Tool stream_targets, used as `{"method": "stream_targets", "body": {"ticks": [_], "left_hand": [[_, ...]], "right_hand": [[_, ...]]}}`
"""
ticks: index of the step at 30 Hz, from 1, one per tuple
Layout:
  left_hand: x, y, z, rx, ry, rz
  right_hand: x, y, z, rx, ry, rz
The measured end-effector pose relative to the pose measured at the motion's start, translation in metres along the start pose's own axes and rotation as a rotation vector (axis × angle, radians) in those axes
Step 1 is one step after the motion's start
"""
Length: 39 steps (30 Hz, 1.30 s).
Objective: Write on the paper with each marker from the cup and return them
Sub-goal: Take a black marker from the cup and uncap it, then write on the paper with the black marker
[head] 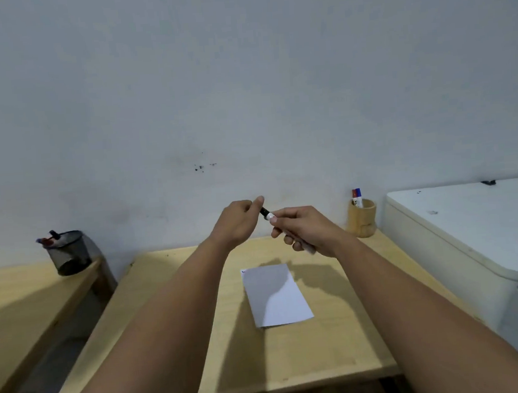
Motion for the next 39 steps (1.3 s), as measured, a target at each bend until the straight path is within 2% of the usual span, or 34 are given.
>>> {"method": "stream_targets", "body": {"ticks": [4,8,12,16,19,21,23,27,29,33,36,39], "left_hand": [[0.012,0.026,-0.011,0.055,0.059,-0.079],[0.029,0.040,-0.008,0.042,0.055,0.015],[0.054,0.038,-0.001,-0.063,0.060,0.244],[0.076,0.026,0.008,-0.152,0.076,0.328],[0.091,0.027,0.016,-0.242,0.115,0.336],[0.105,0.040,0.020,-0.297,0.172,0.363],[0.122,0.051,0.022,-0.276,0.161,0.521],[0.154,0.037,0.017,-0.041,0.070,0.883],[0.167,0.022,0.013,0.041,0.050,0.967],[0.181,0.006,0.004,0.017,-0.058,1.006],[0.181,0.006,0.002,-0.009,-0.040,0.983],[0.175,0.011,-0.004,-0.064,-0.012,0.939]], "right_hand": [[0.012,-0.027,0.005,0.038,0.039,-0.079],[0.007,-0.050,0.013,0.008,0.106,-0.185],[-0.004,-0.069,0.024,-0.158,0.260,-0.509],[-0.019,-0.080,0.038,-0.248,0.387,-0.754],[-0.039,-0.073,0.046,-0.268,0.419,-0.976],[-0.061,-0.058,0.047,-0.292,0.362,-1.008],[-0.083,-0.042,0.047,-0.353,0.246,-0.843],[-0.094,-0.033,0.056,-0.416,-0.011,-0.140],[-0.086,-0.032,0.062,-0.402,-0.141,0.203],[-0.074,-0.030,0.066,-0.329,-0.255,0.689],[-0.075,-0.028,0.068,-0.272,-0.238,0.743],[-0.070,-0.029,0.066,-0.279,-0.224,0.565]]}}
Point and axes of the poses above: each hand's wrist, its own z-axis towards the middle knuckle, its own y-axis out of the back of the hand, x = y × z, the point moved 2 cm from there along z, towards the middle knuckle, and after that the axes turned 9 degrees about -z, right-handed, at the moved point
